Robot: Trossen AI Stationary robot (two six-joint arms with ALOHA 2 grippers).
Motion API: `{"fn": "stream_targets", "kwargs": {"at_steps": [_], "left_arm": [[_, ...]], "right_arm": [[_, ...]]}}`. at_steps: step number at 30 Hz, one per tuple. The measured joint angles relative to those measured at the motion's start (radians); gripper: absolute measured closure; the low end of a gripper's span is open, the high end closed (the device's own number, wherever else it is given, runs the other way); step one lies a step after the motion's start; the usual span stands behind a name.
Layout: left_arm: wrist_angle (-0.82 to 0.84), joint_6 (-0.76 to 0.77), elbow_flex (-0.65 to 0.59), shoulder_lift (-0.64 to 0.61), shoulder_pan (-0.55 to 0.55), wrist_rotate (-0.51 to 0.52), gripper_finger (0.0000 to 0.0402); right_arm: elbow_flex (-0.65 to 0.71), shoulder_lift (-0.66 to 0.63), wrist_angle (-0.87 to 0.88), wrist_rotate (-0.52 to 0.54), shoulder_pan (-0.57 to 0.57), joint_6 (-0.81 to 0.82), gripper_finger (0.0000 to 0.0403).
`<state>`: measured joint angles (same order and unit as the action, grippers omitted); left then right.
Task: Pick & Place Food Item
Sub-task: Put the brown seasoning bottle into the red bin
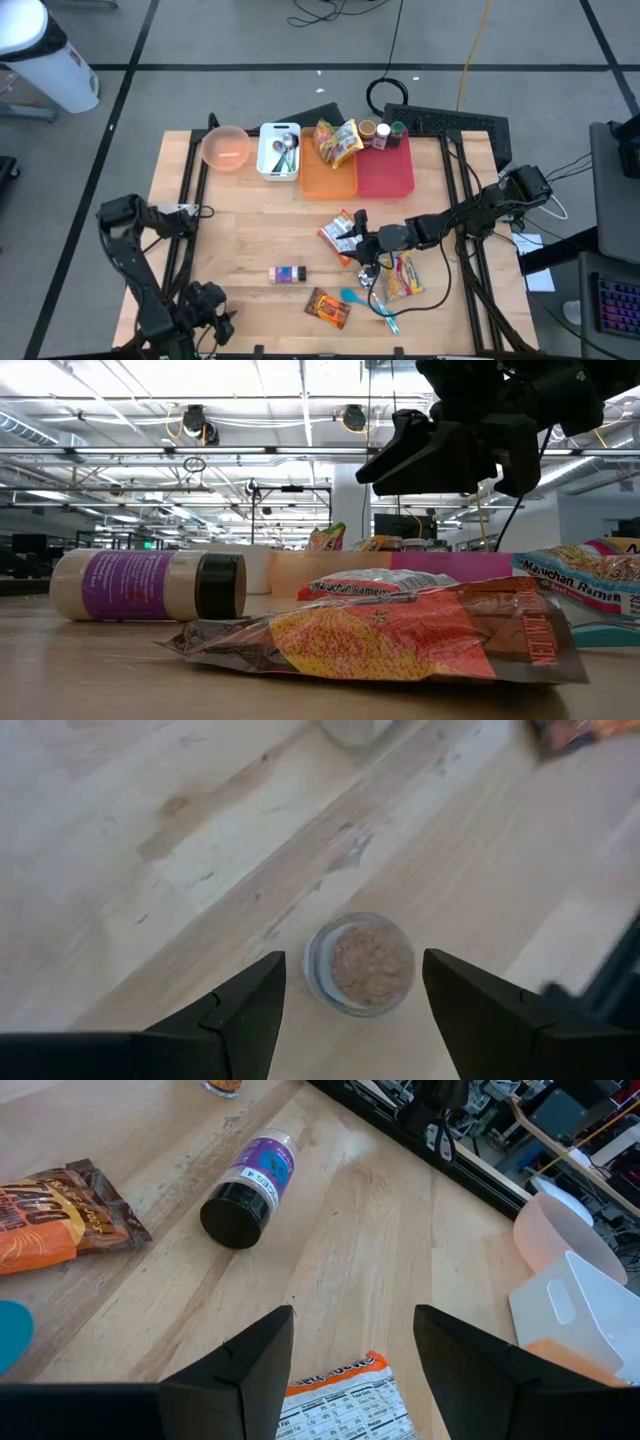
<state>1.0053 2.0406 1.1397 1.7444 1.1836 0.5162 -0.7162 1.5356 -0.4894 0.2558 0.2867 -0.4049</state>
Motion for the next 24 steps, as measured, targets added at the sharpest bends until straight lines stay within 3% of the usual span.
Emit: {"fn": "stream_targets", "kwargs": {"at_steps": [7,24], "left_arm": [[-0.027,0.050,0.000,0.084,0.016,-0.034,0.0158],[-0.138,0.083,0.006,0.215,0.030,0.027,0.0158]], "right_arm": [[0.000,0.000,0.000,0.000,0.000,0.000,0.0202],[0.000,0.000,0.007,0.000,0.000,0.026,0.0202]]}}
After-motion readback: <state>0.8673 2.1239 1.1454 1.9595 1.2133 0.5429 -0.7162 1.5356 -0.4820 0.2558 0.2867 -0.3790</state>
